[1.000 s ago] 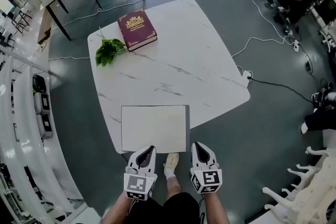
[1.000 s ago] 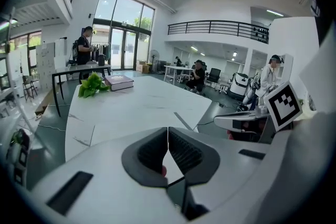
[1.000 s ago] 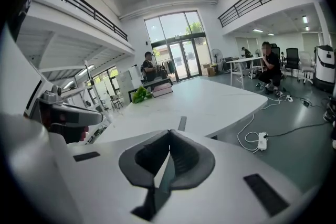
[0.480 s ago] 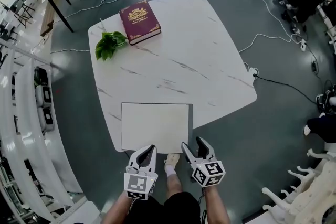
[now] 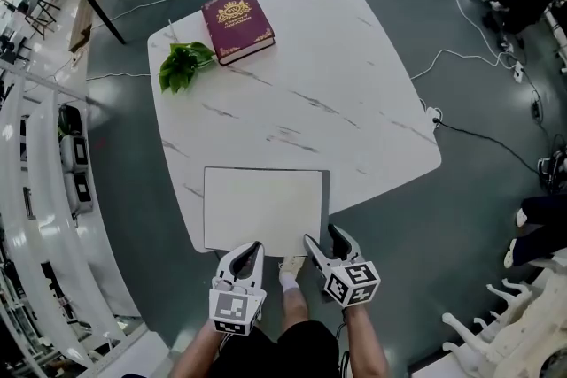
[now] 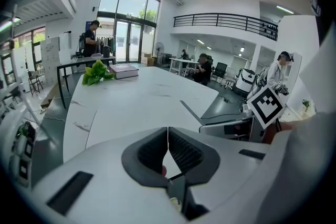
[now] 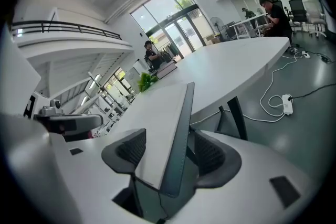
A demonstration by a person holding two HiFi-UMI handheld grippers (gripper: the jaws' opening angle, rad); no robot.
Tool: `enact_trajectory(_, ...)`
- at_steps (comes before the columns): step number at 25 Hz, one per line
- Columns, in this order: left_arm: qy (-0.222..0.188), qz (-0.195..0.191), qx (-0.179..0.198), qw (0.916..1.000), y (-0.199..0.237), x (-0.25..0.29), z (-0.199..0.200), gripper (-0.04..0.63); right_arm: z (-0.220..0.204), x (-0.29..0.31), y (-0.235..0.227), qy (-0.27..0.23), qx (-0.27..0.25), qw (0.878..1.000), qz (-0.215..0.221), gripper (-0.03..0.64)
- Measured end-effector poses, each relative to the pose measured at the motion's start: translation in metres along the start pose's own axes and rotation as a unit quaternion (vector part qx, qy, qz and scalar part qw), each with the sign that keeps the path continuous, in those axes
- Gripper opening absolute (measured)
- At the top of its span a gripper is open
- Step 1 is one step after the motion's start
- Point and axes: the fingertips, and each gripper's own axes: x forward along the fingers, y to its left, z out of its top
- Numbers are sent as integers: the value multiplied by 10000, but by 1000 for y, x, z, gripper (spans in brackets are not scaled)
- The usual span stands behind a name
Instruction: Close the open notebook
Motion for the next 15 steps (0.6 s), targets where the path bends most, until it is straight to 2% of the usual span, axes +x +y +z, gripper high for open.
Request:
enact_trajectory(8, -29, 67, -43, 10000, 5, -2, 0, 25, 0, -2, -2, 80, -154, 9998, -111, 195)
enact_trajectory(15, -111, 136, -61, 9998, 10, -14, 1, 25, 9, -9, 3, -36, -264, 9994, -229, 153)
